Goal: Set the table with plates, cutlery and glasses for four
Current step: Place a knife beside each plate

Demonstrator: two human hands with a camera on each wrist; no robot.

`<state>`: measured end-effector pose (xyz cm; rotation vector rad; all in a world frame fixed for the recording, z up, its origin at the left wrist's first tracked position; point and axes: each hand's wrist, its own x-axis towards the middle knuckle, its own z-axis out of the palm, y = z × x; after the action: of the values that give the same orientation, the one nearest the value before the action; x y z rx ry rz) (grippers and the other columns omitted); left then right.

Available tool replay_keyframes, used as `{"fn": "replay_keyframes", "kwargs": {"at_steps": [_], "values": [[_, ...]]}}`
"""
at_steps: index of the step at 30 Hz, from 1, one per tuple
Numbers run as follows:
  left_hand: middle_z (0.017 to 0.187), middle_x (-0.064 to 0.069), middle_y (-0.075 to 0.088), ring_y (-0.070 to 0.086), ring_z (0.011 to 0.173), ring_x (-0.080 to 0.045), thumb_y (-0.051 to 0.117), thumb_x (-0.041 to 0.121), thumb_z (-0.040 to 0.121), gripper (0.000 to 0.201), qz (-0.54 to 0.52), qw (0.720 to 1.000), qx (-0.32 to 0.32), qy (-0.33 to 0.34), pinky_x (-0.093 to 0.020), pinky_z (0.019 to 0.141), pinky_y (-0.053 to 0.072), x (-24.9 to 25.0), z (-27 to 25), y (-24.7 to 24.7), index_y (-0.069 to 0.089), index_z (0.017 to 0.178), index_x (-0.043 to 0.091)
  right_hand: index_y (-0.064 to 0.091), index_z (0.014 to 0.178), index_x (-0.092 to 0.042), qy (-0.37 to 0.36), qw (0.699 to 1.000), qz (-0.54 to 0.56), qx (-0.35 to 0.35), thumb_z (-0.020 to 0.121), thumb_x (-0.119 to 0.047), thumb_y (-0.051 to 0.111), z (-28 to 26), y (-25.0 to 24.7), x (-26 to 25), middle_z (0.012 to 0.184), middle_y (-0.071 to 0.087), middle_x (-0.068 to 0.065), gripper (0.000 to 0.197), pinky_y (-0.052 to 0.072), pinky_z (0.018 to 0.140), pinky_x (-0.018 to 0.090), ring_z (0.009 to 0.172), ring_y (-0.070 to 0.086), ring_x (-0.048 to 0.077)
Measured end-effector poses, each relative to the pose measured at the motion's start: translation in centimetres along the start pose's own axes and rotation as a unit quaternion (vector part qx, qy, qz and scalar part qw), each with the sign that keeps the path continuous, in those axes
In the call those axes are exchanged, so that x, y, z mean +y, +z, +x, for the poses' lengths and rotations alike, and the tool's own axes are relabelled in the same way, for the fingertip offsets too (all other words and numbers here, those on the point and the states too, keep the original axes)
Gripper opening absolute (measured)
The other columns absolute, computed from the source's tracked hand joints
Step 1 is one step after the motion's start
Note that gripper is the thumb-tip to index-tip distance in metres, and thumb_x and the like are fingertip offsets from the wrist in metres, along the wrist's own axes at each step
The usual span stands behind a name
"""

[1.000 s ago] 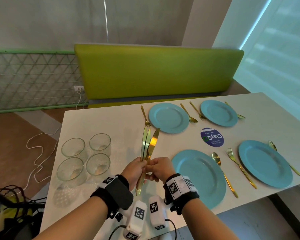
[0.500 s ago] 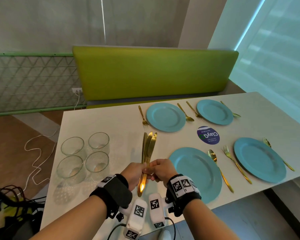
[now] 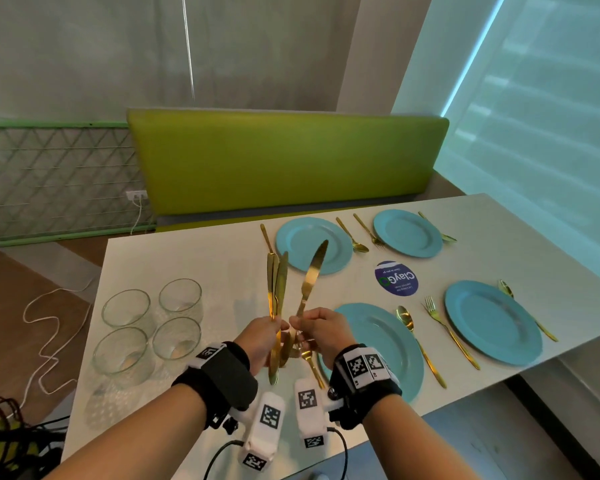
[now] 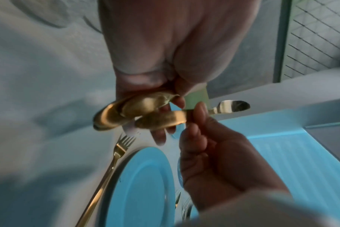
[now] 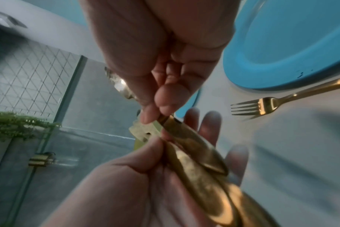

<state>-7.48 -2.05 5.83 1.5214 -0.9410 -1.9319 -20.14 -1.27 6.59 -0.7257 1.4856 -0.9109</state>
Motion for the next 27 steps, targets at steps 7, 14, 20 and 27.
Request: {"fn": "replay_keyframes", "kwargs": {"at_steps": [7,14,20,27], "values": [[0.068,-0.005,0.048,0.043,0.053,-0.012,0.030,0.020,0.102,0.030,0.080,0.992,-0.029,0.090,-0.022,0.047,0.034,2.4,0.1,2.6,0.048,0.081,0.009,0.055,0.072,-0.010,-0.055,0.997,0.000,0.053,0.075,-0.006,0.075,0.6,-1.4,-2.4,0.064,0.060,0.008,0.020,0.042,0.041,0.023,0.045,0.051,0.015],[0.073,-0.004,0.049,0.043,0.057,-0.012,0.031,0.014,0.101,0.023,0.117,0.990,-0.022,0.077,-0.021,0.050,0.034,4.9,1.9,3.7,0.045,0.083,0.011,0.071,0.096,-0.018,-0.310,0.843,-0.418,0.138,0.084,-0.019,0.064,1.5,-5.0,-4.7,0.094,0.070,0.001,0.014,0.051,0.074,0.030,0.084,0.064,0.017],[0.071,-0.004,0.049,0.042,0.056,-0.011,0.032,0.015,0.101,0.025,0.141,0.987,-0.056,0.058,-0.020,0.047,0.035,7.5,6.4,5.7,0.045,0.080,0.011,0.074,0.060,-0.024,-0.454,0.623,-0.632,0.081,0.043,-0.018,0.093,6.4,-9.0,-8.4,0.067,0.060,-0.001,0.027,0.044,0.030,0.023,0.059,0.063,0.018],[0.072,-0.007,0.056,0.052,0.053,-0.013,0.034,0.012,0.100,0.018,0.115,0.992,-0.030,0.049,-0.017,0.043,0.040,11.6,11.8,9.2,0.047,0.088,0.009,0.068,0.050,-0.027,-0.425,0.561,-0.710,-0.022,0.045,-0.022,0.091,13.7,-13.5,-12.7,0.054,0.056,-0.009,0.024,0.036,0.034,0.015,0.056,0.058,0.012]]}}
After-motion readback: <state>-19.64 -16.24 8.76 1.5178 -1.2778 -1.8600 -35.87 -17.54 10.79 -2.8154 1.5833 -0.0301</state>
